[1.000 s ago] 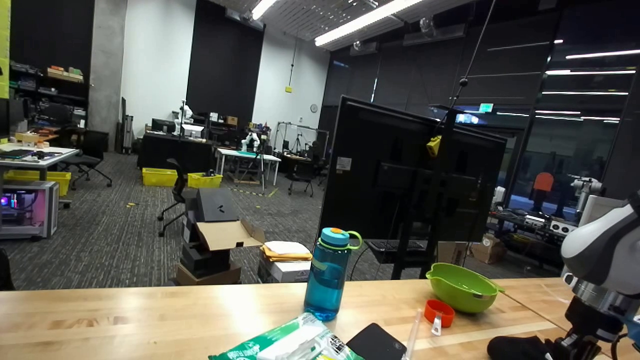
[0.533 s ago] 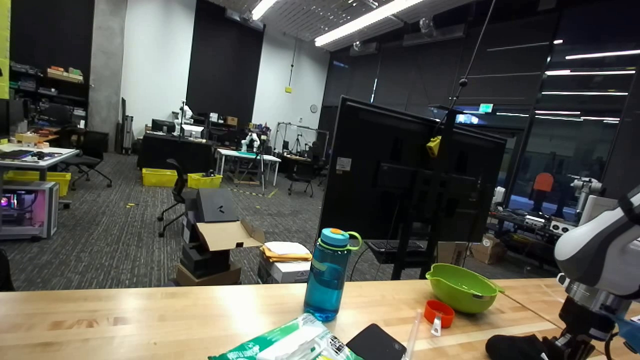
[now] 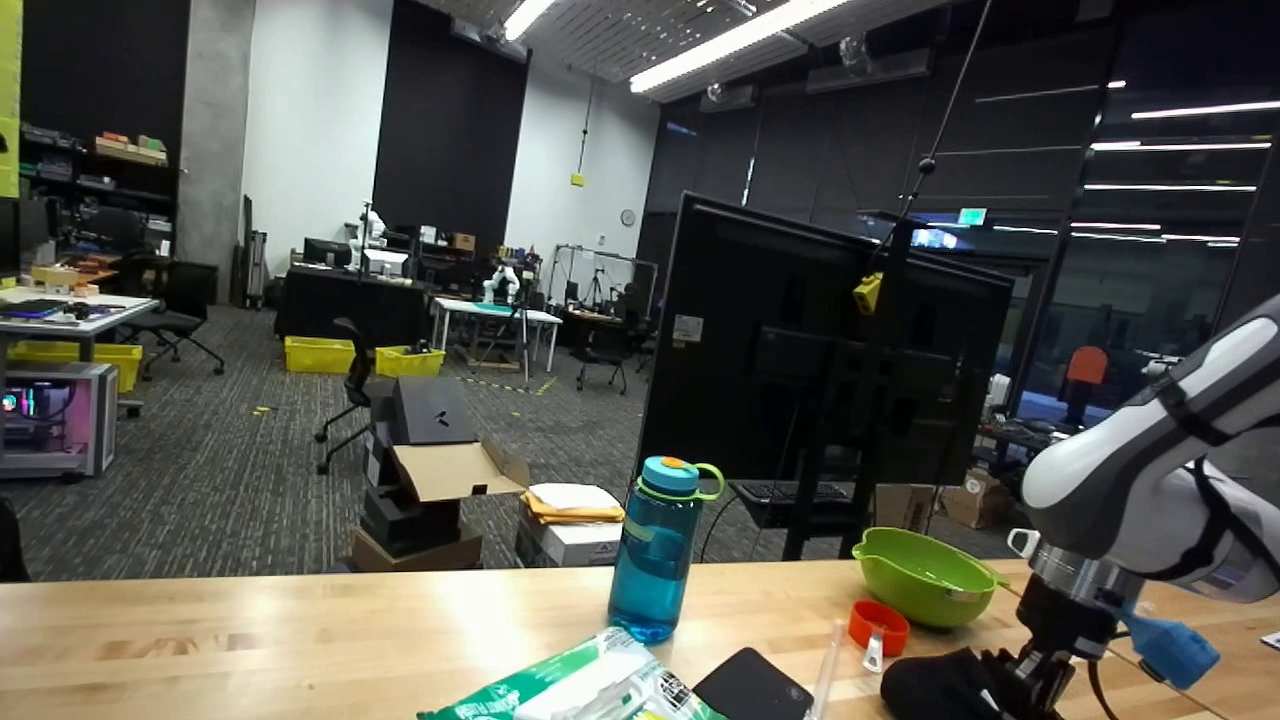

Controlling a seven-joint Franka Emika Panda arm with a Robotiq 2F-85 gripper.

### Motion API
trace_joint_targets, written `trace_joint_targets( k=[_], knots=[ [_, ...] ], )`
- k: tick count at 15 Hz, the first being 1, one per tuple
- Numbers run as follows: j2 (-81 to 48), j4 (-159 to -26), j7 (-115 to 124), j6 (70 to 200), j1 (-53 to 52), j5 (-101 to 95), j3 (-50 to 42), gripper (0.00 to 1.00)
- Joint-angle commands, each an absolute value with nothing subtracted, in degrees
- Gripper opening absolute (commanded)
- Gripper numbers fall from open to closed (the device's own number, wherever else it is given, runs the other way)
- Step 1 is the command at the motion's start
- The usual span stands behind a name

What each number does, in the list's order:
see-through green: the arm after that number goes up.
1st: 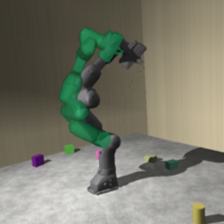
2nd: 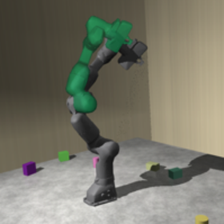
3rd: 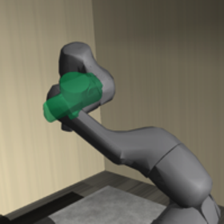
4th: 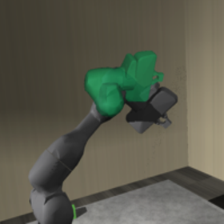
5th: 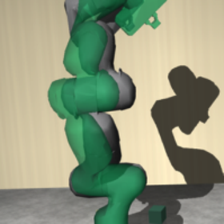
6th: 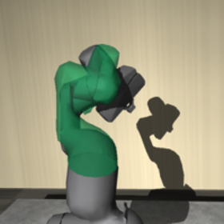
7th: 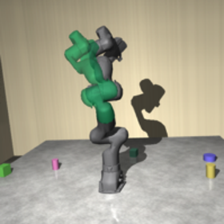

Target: Use the black towel to wipe the table

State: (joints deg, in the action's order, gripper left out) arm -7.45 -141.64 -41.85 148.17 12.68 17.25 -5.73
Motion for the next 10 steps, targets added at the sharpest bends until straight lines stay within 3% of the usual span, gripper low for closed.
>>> trace_joint_targets(
  k=[1,10],
  knots=[
    [-8.31,-143.44,-43.60,148.08,10.99,19.47,-2.83,0.03],
    [-7.84,-144.33,-48.43,144.09,7.20,22.49,2.02,0.03]
  ],
)
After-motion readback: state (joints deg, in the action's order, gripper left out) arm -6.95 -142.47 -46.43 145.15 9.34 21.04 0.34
